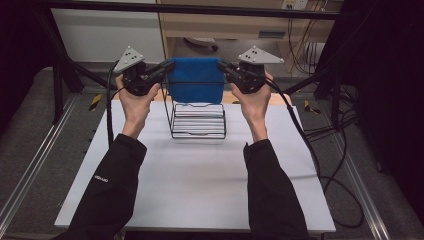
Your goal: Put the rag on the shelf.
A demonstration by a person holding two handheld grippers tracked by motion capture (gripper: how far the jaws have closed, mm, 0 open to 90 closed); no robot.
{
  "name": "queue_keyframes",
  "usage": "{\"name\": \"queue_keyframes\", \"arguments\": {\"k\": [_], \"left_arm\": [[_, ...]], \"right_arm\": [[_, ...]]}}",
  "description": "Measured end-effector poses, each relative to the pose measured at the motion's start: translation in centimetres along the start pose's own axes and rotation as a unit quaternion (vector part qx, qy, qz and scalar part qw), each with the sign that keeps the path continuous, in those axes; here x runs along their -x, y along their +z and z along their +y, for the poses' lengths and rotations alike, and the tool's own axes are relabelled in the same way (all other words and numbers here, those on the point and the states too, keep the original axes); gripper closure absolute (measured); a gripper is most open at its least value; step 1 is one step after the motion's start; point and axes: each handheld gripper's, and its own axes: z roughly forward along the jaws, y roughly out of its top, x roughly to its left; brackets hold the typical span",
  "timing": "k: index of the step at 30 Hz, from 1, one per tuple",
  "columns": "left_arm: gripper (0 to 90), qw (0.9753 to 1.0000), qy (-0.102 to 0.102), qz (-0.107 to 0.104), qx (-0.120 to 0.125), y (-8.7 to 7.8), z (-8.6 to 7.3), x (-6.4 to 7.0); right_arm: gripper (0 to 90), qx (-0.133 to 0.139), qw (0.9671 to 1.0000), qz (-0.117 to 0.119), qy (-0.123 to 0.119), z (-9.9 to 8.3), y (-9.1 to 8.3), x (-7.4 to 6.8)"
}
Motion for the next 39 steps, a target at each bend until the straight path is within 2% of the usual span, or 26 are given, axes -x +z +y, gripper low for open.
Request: {"name": "queue_keyframes", "arguments": {"k": [9, 18, 31, 35, 39], "left_arm": [[84.4, 0.9999, 0.007, -0.005, -0.013, -0.8, -0.6, 0.5], [83.3, 0.9992, -0.005, -0.014, -0.038, -1.3, -1.7, 0.7], [81.4, 0.9972, -0.006, -0.019, -0.072, -1.2, -3.6, 1.0], [79.5, 0.9965, -0.009, -0.023, -0.080, -1.5, -3.6, 1.0], [73.4, 0.9959, -0.010, -0.026, -0.086, -2.3, -2.8, 1.1]], "right_arm": [[85.9, -0.014, 0.9997, 0.020, 0.002, -0.7, -0.9, -0.6], [85.6, -0.039, 0.9984, 0.041, 0.004, -1.4, -1.4, -1.2], [85.3, -0.058, 0.9960, 0.067, 0.014, -3.6, -1.8, -1.3], [85.3, -0.064, 0.9952, 0.072, 0.012, -3.9, -1.8, -1.3], [85.3, -0.065, 0.9950, 0.075, 0.006, -3.9, -1.8, -1.3]]}}
